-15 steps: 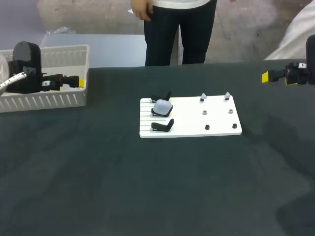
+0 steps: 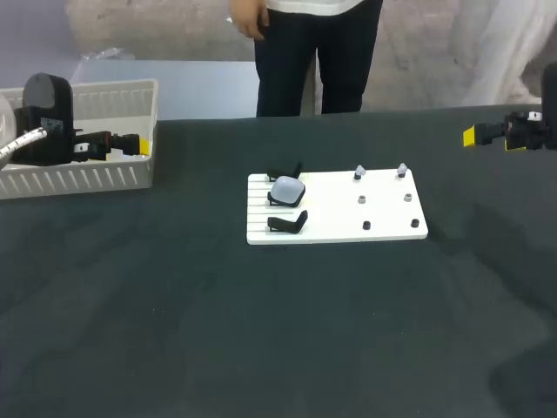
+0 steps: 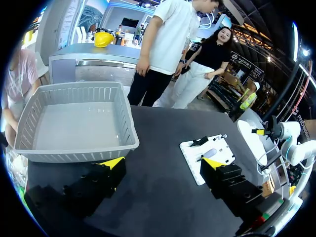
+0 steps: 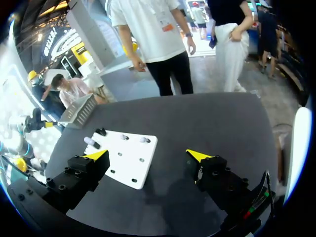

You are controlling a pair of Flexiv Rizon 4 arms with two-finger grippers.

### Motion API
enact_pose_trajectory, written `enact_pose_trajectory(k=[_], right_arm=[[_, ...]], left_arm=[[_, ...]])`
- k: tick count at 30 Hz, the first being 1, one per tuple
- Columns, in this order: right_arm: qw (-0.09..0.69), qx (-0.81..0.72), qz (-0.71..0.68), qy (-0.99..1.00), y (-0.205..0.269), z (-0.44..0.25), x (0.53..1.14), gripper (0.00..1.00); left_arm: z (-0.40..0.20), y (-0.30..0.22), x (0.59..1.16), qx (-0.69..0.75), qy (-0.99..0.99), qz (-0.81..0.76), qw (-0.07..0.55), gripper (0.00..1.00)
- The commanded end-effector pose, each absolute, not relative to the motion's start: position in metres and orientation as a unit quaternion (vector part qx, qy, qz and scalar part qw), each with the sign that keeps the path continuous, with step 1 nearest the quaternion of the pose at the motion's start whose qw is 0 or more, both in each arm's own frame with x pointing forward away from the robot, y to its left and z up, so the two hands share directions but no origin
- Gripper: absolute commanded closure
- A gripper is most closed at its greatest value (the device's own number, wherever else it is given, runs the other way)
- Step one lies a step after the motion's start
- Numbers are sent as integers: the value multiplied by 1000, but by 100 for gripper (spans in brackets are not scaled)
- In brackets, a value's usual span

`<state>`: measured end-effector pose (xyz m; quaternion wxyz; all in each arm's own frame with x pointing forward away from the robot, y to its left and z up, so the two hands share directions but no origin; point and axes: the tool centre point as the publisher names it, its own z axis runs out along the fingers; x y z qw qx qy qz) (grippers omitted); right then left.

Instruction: Pick up each earbud case from the left stands, insert the matching earbuds, close the lid, and place the case in the box.

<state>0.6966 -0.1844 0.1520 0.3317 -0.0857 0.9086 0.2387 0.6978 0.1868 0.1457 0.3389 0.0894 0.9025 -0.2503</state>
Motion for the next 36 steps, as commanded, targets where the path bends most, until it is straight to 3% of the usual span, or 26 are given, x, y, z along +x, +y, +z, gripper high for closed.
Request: enact_pose_trajectory(k=[1, 22, 31, 36], right_arm=[[332, -87, 240, 908, -185, 151, 698, 0], [332, -87, 240, 908, -185, 151, 698, 0], [332, -87, 240, 908, -185, 151, 698, 0], [332, -87, 240, 908, -185, 151, 698, 0]], left_arm=[[148, 185, 699, 88, 905, -246, 335, 0], [148, 185, 699, 88, 905, -246, 335, 0], [157, 152, 693, 388, 724, -346, 454, 0], [156, 139, 692, 503, 635, -354, 467, 0]])
